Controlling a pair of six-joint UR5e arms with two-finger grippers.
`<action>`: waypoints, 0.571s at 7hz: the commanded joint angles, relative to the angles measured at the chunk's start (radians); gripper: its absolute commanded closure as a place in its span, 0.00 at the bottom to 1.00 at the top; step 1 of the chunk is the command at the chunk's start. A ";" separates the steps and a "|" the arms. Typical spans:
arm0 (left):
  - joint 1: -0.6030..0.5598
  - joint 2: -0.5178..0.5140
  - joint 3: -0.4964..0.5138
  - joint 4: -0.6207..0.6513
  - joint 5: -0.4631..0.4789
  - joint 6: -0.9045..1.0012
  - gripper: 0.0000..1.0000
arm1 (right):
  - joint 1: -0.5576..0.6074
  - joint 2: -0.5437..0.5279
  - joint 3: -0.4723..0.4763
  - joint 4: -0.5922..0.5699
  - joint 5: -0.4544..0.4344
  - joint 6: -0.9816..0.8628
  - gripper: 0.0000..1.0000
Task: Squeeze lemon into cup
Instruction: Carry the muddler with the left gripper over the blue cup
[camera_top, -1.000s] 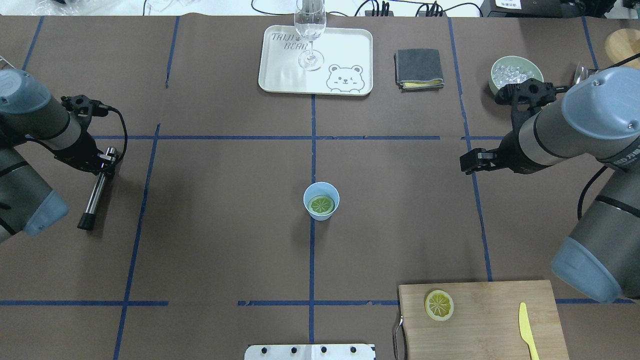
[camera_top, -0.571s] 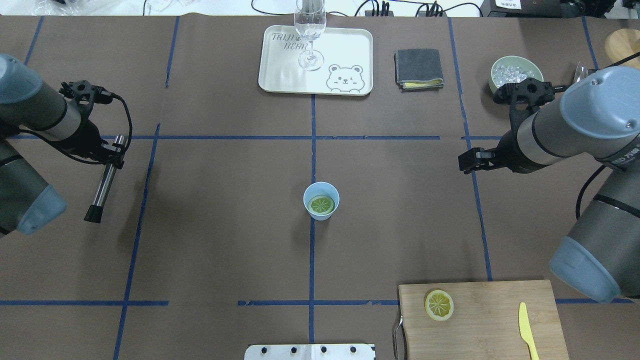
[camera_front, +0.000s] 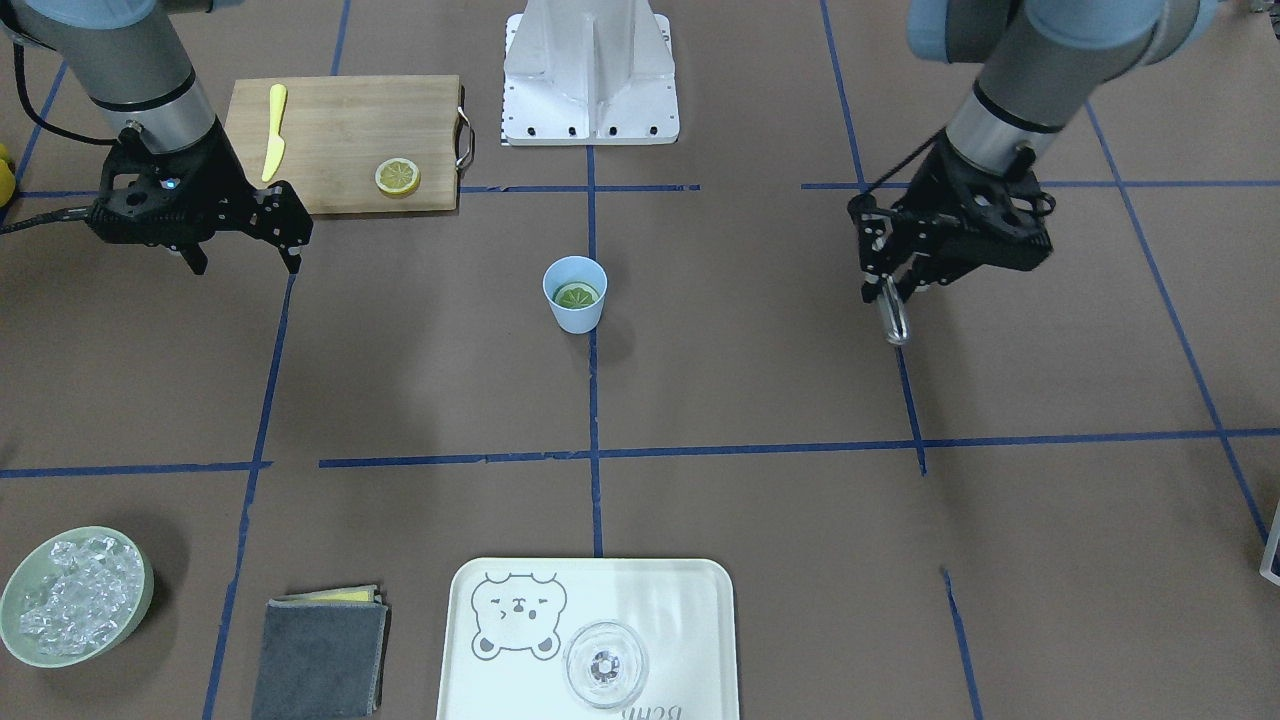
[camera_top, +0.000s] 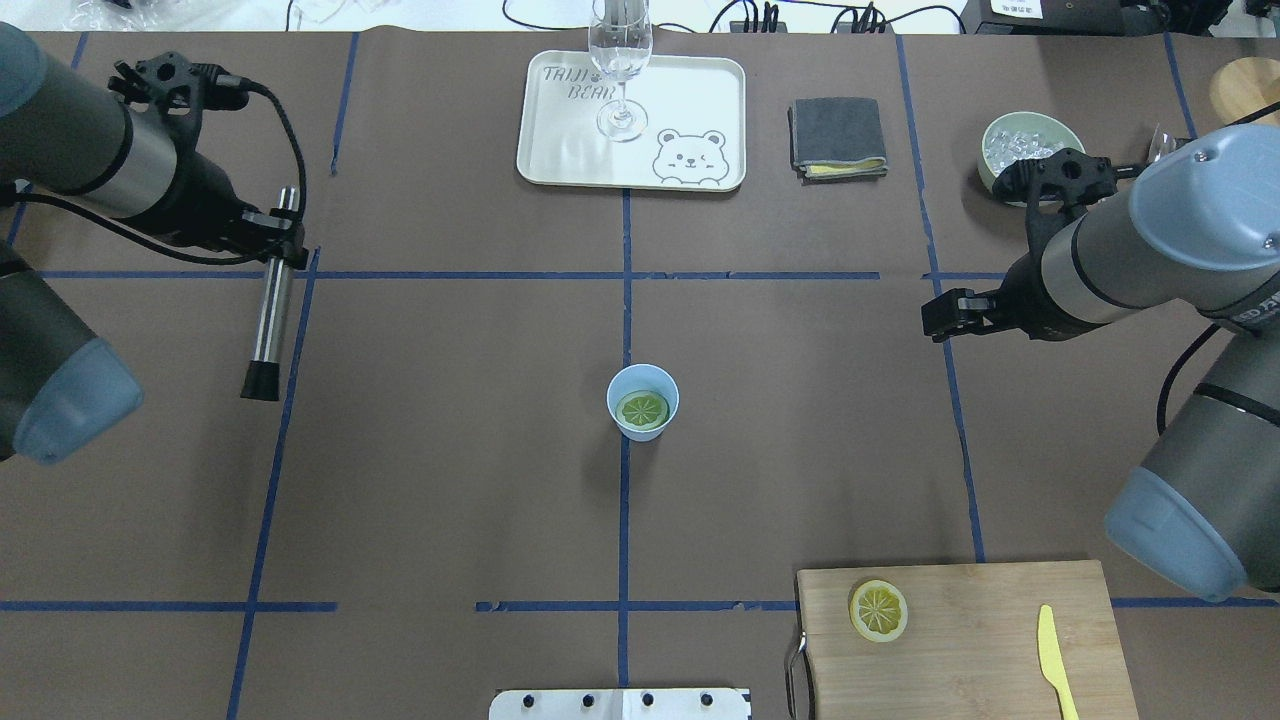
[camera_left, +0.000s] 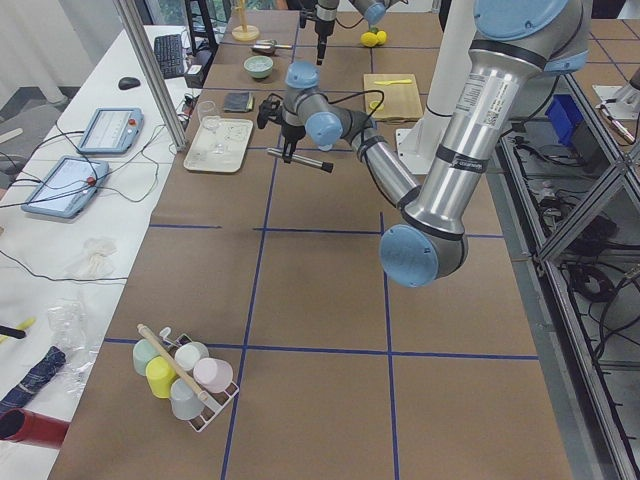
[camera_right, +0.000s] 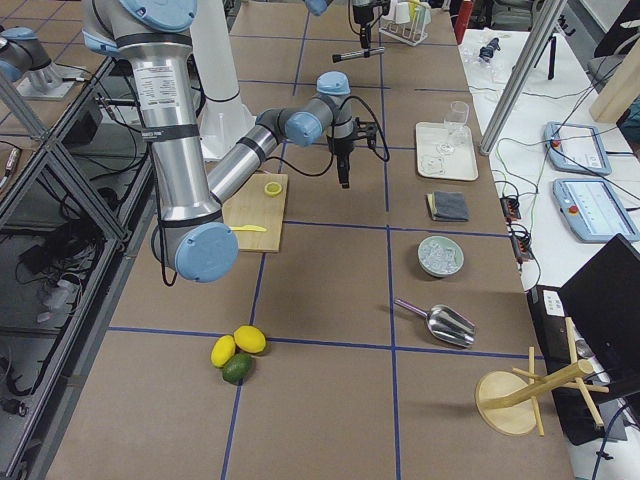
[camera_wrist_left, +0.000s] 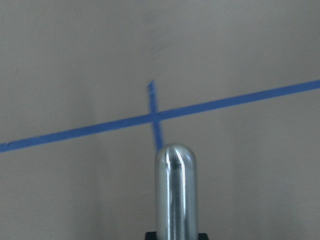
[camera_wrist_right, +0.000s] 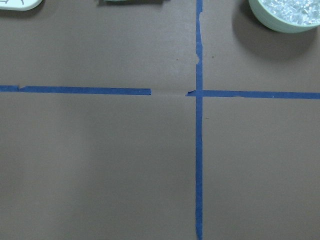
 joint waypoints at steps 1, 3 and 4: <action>0.191 -0.130 -0.031 0.011 0.251 -0.218 1.00 | 0.030 -0.015 -0.003 0.000 0.010 -0.018 0.00; 0.319 -0.207 0.001 -0.144 0.567 -0.210 1.00 | 0.059 -0.044 -0.012 0.000 0.013 -0.054 0.00; 0.328 -0.209 0.083 -0.394 0.608 -0.209 1.00 | 0.077 -0.054 -0.020 0.001 0.025 -0.080 0.00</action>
